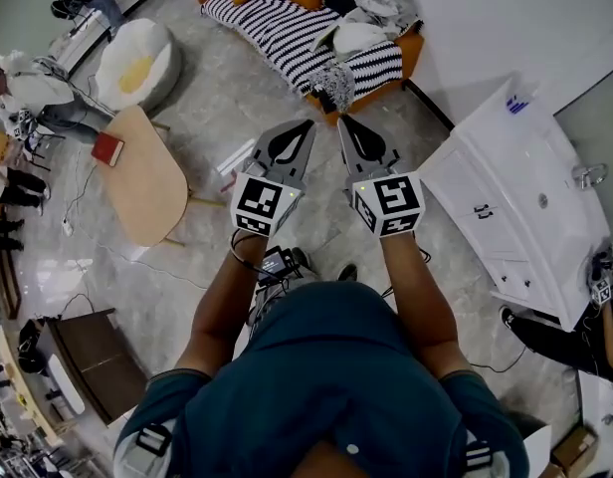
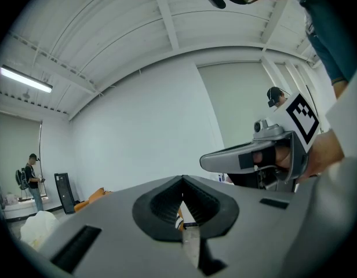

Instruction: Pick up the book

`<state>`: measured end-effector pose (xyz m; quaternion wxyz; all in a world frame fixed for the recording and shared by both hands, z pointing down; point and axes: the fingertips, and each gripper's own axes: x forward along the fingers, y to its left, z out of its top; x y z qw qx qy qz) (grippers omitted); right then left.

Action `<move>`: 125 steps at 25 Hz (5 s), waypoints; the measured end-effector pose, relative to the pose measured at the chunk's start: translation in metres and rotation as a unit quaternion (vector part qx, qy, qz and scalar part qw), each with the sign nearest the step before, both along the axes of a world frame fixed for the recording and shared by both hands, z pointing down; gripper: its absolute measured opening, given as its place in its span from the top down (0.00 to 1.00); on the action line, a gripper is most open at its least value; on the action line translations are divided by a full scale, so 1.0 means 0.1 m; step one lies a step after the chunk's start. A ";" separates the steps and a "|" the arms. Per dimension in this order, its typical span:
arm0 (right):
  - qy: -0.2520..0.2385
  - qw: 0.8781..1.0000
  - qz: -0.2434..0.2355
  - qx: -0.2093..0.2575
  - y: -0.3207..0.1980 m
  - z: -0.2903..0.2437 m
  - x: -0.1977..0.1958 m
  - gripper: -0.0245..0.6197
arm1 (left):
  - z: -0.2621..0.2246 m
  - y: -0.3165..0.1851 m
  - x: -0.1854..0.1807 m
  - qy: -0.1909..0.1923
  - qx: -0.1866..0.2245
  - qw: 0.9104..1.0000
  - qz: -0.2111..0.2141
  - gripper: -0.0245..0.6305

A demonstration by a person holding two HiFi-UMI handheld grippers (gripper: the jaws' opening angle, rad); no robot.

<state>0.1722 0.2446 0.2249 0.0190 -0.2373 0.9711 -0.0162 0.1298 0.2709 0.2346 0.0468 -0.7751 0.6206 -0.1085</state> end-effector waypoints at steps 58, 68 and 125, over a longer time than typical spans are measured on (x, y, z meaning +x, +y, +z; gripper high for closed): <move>0.015 1.000 -0.011 -0.001 -2.82 0.19 -1.56 0.94 | 0.24 -2.74 -1.55 0.020 -0.011 1.000 -0.018 0.96; 0.025 1.000 0.013 -0.009 -3.21 0.24 -1.82 0.94 | 0.29 -3.15 -1.83 0.027 -0.019 0.999 0.006 0.96; 0.055 0.998 0.016 -0.031 -6.10 0.67 -3.34 0.94 | 0.72 -6.09 -3.44 0.054 -0.041 0.998 0.004 0.96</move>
